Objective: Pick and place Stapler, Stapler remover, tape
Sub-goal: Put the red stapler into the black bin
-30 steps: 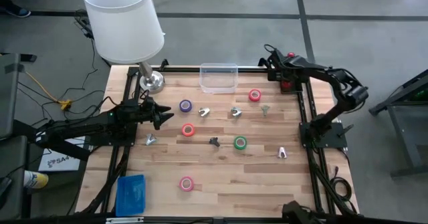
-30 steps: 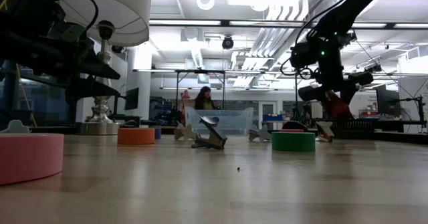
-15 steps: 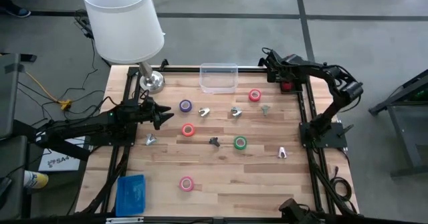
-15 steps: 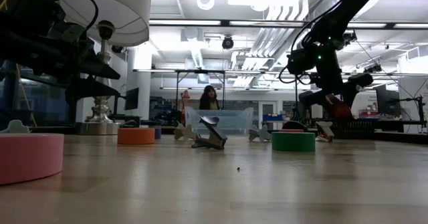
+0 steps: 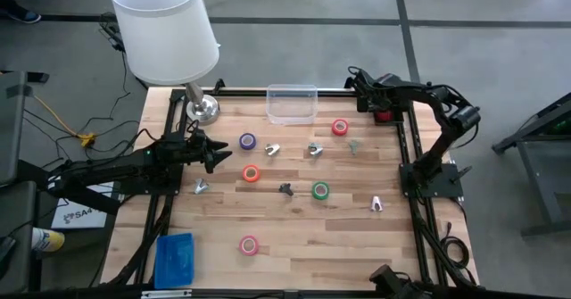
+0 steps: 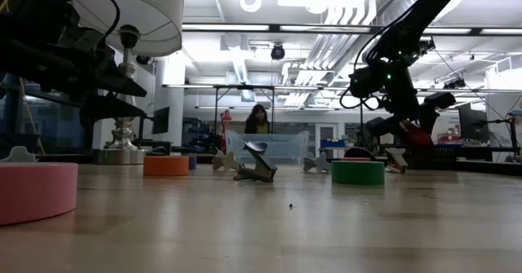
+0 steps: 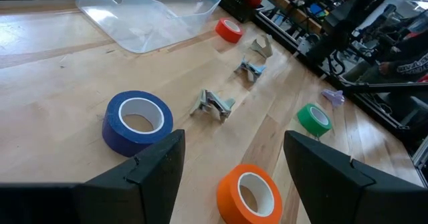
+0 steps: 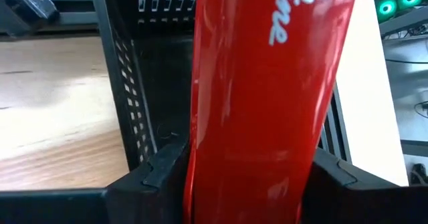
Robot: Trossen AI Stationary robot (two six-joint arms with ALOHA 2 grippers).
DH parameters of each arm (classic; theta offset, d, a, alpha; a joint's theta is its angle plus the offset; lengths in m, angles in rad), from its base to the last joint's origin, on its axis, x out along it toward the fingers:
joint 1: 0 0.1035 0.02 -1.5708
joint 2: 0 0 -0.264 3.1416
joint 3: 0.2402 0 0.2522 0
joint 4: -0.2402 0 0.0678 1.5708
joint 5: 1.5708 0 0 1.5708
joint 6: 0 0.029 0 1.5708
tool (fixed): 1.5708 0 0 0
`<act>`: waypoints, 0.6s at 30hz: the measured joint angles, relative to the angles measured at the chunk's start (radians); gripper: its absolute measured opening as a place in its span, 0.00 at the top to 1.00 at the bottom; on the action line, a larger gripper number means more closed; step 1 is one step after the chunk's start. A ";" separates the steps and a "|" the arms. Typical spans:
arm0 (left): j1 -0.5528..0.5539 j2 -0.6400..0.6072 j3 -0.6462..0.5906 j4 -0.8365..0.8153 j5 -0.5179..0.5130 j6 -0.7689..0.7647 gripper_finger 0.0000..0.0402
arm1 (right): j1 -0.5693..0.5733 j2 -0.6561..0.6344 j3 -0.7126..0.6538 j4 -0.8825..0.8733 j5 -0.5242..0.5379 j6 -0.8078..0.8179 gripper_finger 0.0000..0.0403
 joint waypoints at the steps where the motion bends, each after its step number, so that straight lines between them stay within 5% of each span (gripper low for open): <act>1: 0.000 0.000 0.000 0.000 0.000 0.000 0.38 | 0.000 0.000 0.000 0.000 0.000 0.000 0.52; 13: 0.000 0.000 0.000 0.000 0.000 0.000 0.38 | 0.000 0.000 0.000 -0.001 -0.022 -0.018 0.51; 18: 0.000 0.000 0.000 0.000 0.000 0.000 0.38 | 0.000 -0.001 0.000 0.014 -0.008 -0.004 0.33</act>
